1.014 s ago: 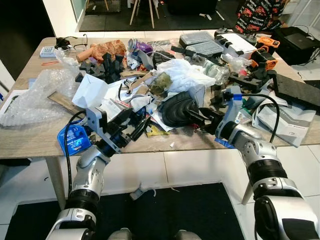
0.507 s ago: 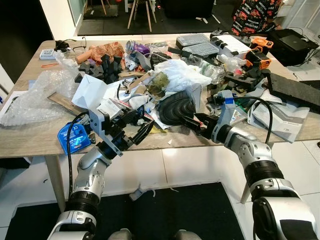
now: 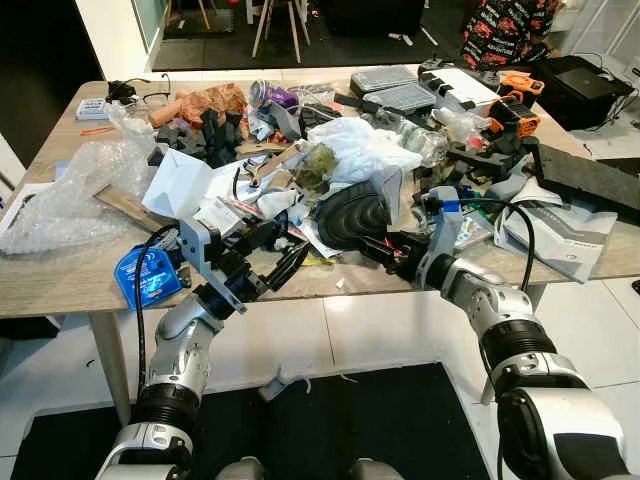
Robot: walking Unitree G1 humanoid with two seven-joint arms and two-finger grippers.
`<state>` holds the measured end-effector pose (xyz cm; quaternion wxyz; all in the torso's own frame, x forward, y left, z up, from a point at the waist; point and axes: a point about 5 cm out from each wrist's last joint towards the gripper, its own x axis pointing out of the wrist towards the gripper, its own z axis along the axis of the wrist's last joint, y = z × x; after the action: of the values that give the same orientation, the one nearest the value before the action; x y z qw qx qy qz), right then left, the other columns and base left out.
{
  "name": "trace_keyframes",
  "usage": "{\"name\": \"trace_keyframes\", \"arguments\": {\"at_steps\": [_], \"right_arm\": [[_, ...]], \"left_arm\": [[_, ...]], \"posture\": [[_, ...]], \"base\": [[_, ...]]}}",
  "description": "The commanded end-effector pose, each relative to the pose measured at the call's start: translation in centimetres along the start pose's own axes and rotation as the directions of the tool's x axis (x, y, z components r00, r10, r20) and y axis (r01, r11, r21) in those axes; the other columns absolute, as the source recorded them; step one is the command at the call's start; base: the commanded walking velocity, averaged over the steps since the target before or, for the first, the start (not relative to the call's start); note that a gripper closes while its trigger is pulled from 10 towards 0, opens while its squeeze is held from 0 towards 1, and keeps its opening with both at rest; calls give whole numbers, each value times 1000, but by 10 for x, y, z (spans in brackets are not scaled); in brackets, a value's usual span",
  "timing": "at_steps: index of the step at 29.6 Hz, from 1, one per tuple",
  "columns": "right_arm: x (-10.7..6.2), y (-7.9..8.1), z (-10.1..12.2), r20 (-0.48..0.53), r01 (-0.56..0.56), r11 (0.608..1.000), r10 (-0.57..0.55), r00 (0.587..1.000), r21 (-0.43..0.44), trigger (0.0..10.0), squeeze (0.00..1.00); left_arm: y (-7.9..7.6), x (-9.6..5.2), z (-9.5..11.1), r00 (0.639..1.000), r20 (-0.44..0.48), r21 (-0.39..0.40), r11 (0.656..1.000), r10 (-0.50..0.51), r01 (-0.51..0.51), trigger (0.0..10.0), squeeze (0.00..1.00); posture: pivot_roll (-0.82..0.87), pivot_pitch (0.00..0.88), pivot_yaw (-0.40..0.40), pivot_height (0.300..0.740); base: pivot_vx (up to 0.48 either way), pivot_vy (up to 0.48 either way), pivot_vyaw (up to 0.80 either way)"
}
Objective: Picking trash to rubbish bin
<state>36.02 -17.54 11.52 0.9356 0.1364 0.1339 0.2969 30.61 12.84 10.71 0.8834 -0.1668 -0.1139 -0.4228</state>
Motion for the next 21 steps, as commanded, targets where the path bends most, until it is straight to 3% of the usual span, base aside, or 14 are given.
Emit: {"name": "trace_keyframes", "arguments": {"at_steps": [1, 17, 21], "right_arm": [[2, 2, 4, 11, -9, 1000, 9, 1000, -21, 10000, 0], [12, 2, 14, 31, 29, 999, -28, 999, -34, 10000, 0], [16, 3, 27, 47, 40, 998, -38, 998, -46, 10000, 0]], "left_arm": [[-1, -2, -1, 1000, -14, 4, 1000, -2, 2, 10000, 0], [-2, -1, -1, 1000, -12, -1, 1000, -2, 2, 10000, 0], [-5, -2, 0, 1000, -11, 6, 1000, -4, 4, 10000, 0]], "posture": [[-13, 32, 3, 740], [-9, 43, 5, 740], [2, 63, 3, 740]], "base": [[0, 0, 0], [0, 0, 0], [0, 0, 0]]}}
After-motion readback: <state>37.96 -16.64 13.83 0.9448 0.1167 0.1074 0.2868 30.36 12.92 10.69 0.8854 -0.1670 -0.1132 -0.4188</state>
